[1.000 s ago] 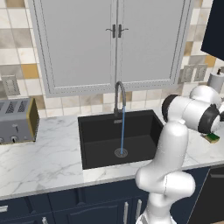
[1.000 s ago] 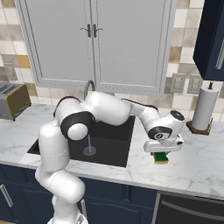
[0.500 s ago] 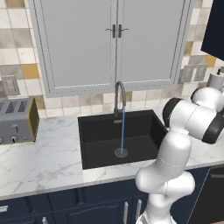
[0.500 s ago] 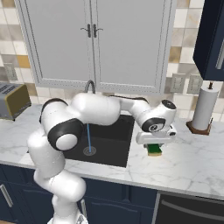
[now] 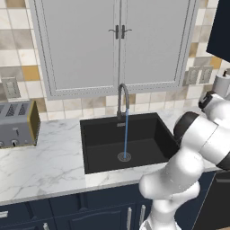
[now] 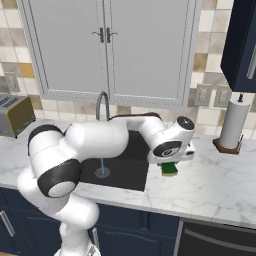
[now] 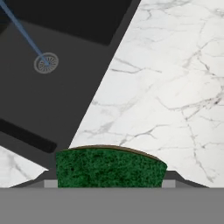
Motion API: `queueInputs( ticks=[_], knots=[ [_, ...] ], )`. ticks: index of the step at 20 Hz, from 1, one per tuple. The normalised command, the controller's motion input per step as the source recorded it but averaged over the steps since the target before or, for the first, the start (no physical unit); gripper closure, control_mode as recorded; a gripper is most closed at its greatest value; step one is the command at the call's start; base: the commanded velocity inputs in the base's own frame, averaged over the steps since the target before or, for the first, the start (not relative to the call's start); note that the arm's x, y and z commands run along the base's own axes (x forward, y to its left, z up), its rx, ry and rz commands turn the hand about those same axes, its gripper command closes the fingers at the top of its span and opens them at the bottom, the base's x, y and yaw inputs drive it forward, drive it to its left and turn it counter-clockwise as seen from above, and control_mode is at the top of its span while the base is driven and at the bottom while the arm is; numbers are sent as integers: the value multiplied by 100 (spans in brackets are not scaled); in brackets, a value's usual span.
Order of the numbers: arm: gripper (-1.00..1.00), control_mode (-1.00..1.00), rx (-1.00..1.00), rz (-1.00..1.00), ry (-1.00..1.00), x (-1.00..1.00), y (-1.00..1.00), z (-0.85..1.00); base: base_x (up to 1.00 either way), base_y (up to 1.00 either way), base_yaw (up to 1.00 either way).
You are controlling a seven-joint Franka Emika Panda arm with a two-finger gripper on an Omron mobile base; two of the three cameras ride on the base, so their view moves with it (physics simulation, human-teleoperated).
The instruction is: Soak the sponge with water for a few seconds and then drop it inside the sink.
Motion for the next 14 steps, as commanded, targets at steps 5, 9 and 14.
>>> queueInputs(
  ticks=[5,9,14],
  knots=[
    [100,-100,0,0,-15,-2,34,32,0,0,0],
    [100,-100,0,4,-6,-3,33,21,0,0,0],
    [100,-100,0,12,0,0,33,0,0,0,0]
  ],
)
